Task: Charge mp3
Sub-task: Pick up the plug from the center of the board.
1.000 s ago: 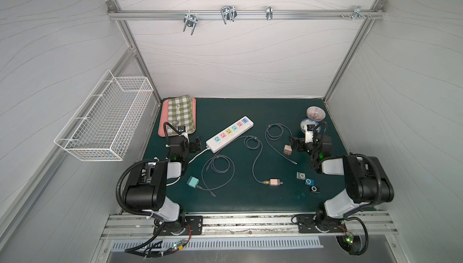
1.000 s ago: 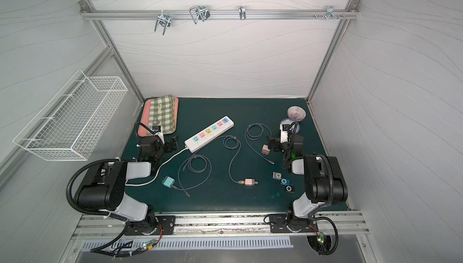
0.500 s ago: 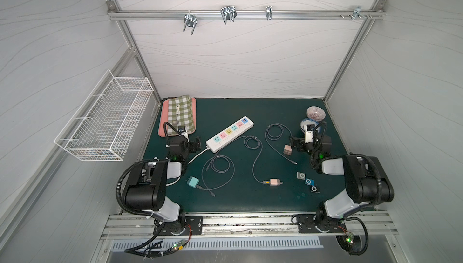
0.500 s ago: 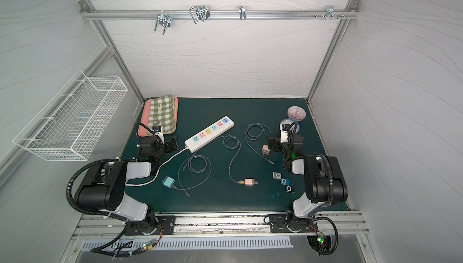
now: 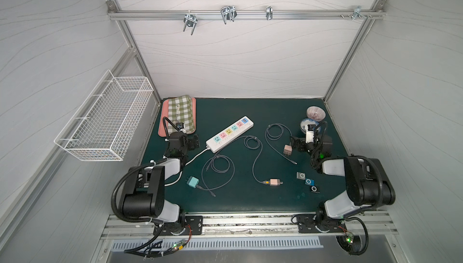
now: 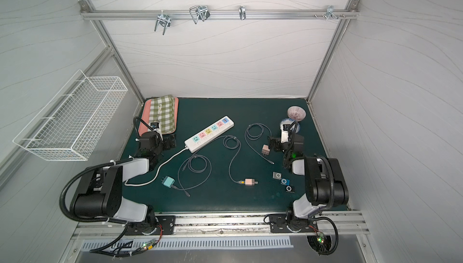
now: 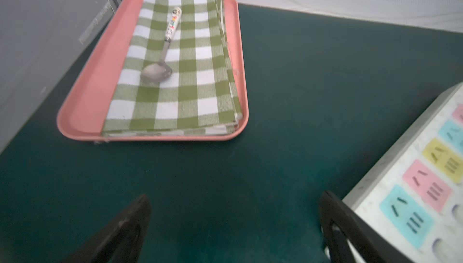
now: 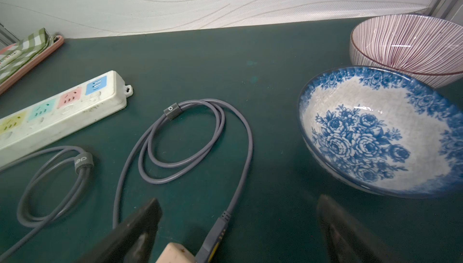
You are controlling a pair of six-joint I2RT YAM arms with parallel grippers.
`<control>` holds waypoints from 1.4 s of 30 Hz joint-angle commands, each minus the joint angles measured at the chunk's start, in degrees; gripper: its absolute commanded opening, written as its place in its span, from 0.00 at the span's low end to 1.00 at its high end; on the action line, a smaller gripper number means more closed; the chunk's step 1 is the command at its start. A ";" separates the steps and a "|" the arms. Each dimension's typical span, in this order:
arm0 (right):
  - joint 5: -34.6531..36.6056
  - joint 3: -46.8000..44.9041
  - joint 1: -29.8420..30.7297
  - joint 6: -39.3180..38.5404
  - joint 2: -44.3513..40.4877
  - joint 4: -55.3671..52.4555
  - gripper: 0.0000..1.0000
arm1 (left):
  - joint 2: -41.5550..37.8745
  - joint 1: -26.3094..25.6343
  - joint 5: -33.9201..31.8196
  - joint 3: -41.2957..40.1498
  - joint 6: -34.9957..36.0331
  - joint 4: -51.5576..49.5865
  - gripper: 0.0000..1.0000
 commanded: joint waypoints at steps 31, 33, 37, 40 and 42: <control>2.22 31.89 75.62 -9.11 20.50 -28.02 0.72 | -12.86 5.21 7.86 33.57 -17.05 -60.52 0.99; 2.64 32.85 75.84 -9.24 22.63 -25.43 0.67 | -12.68 5.27 7.86 33.66 -17.27 -60.39 0.99; 4.74 33.78 75.99 -9.46 25.58 -21.25 0.61 | -12.52 5.27 7.72 34.39 -17.60 -61.51 0.99; 5.87 34.97 76.08 -10.14 27.18 -20.10 0.58 | -13.34 5.29 7.43 34.61 -17.47 -61.80 0.99; 5.66 36.53 76.04 -12.45 28.60 -20.80 0.58 | -13.66 5.33 7.55 34.51 -17.56 -61.78 0.99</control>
